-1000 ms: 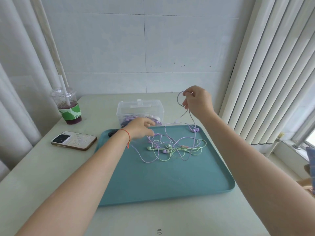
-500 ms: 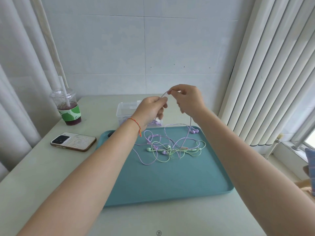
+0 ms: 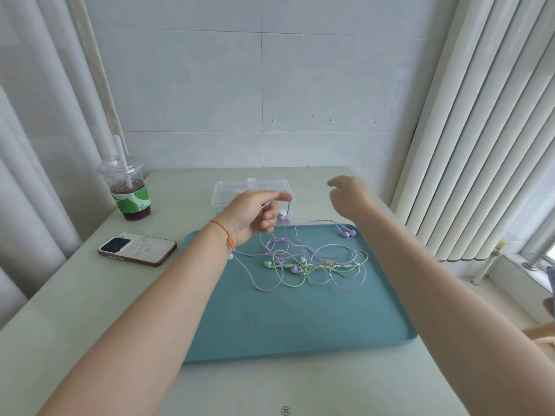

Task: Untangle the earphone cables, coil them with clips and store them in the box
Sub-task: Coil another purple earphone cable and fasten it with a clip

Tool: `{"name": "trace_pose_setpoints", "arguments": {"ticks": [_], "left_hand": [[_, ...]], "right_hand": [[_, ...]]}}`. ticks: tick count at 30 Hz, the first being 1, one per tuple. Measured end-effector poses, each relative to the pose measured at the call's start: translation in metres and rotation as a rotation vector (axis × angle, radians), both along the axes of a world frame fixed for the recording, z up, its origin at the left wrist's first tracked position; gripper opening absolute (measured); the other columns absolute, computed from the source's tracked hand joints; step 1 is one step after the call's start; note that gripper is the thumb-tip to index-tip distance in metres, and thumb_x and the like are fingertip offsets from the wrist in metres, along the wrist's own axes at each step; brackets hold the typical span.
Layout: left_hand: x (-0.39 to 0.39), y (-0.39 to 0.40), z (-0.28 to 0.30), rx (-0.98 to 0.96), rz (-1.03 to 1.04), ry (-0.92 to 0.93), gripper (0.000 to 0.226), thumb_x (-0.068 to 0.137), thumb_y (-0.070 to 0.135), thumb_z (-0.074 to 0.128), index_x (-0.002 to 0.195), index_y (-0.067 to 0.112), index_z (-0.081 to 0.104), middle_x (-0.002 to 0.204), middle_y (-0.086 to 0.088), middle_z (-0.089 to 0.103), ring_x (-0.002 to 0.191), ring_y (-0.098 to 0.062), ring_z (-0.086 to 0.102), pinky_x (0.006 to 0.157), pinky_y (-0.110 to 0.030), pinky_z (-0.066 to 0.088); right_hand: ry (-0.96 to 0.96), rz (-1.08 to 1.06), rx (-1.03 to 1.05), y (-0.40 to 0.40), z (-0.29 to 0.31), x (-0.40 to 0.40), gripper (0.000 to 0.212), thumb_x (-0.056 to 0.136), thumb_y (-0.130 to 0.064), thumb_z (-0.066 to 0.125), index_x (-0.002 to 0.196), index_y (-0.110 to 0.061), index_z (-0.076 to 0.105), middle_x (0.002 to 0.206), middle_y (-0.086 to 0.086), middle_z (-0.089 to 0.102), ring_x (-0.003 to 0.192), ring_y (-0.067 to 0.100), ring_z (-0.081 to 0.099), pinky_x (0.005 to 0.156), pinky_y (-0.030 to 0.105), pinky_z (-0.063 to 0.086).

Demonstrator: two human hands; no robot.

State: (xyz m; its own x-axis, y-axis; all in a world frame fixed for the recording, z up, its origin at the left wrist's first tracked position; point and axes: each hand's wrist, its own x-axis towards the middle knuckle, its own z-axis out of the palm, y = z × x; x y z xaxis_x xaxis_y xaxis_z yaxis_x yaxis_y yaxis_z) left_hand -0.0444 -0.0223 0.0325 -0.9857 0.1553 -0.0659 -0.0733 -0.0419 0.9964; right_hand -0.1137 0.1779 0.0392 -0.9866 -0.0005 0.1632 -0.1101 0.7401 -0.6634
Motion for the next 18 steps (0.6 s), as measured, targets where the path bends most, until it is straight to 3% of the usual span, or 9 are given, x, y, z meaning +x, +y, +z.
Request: {"name": "trace_pose_setpoints", "arguments": {"ticks": [2,5,8,11,14,16,18], "left_hand": [[0.000,0.005,0.000,0.047,-0.026,-0.024,0.022,0.100,0.019,0.044,0.107,0.009,0.062,0.051,0.001,0.042,0.041,-0.014,0.039,0.045,-0.021,0.036],[0.001,0.012,0.001,0.107,-0.059,-0.076,0.019,0.099,0.012,0.042,0.094,0.011,0.061,0.060,-0.003,0.054,0.046,-0.015,0.051,0.045,-0.021,0.045],[0.002,0.017,0.001,0.202,-0.085,-0.169,0.024,0.095,0.006,0.034,0.079,0.016,0.048,0.058,0.001,0.043,0.042,-0.011,0.038,0.038,-0.018,0.030],[0.004,0.015,0.001,0.279,-0.128,-0.233,0.024,0.092,0.014,0.030,0.073,0.016,0.044,0.047,0.006,0.025,0.037,-0.009,0.014,0.037,-0.017,0.012],[0.004,0.012,-0.002,0.392,-0.140,-0.220,0.031,0.097,0.026,0.032,0.074,0.014,0.048,0.040,0.008,0.021,0.042,-0.011,0.005,0.039,-0.017,0.009],[0.004,0.010,-0.004,0.498,-0.128,-0.188,0.031,0.101,0.024,0.032,0.080,0.012,0.053,0.037,0.008,0.020,0.041,-0.011,0.004,0.037,-0.018,0.009],[0.004,0.009,-0.005,0.607,-0.108,-0.154,0.031,0.102,0.021,0.032,0.089,0.011,0.058,0.040,0.008,0.014,0.042,-0.010,0.004,0.037,-0.019,0.008]], "right_hand": [[0.131,0.128,-0.033,-0.012,0.007,0.009,0.046,0.088,-0.001,0.042,0.126,-0.018,0.061,0.136,0.003,0.055,0.124,0.019,0.050,0.093,0.019,0.034],[0.169,0.383,-0.024,-0.027,0.017,0.026,0.054,0.082,0.007,0.043,0.122,-0.022,0.063,0.131,-0.003,0.058,0.122,0.012,0.049,0.087,0.013,0.030],[0.116,0.550,-0.029,-0.035,0.019,0.037,0.050,0.077,0.011,0.041,0.111,-0.015,0.067,0.115,0.001,0.067,0.109,0.012,0.057,0.087,0.014,0.039],[0.068,0.497,-0.058,-0.038,0.013,0.039,0.033,0.084,0.003,0.047,0.102,-0.016,0.067,0.094,0.006,0.070,0.081,0.015,0.059,0.071,0.023,0.044],[0.000,0.475,-0.134,-0.037,0.003,0.036,0.018,0.094,-0.005,0.049,0.097,-0.010,0.065,0.076,0.008,0.067,0.067,0.016,0.059,0.065,0.020,0.046],[-0.052,0.472,-0.233,-0.037,-0.002,0.034,0.023,0.097,-0.006,0.044,0.088,-0.011,0.064,0.065,0.004,0.061,0.060,0.018,0.060,0.069,0.024,0.051],[-0.082,0.446,-0.267,-0.038,-0.007,0.031,0.028,0.098,-0.007,0.040,0.088,-0.012,0.064,0.059,0.003,0.056,0.054,0.018,0.060,0.063,0.028,0.053]]}}
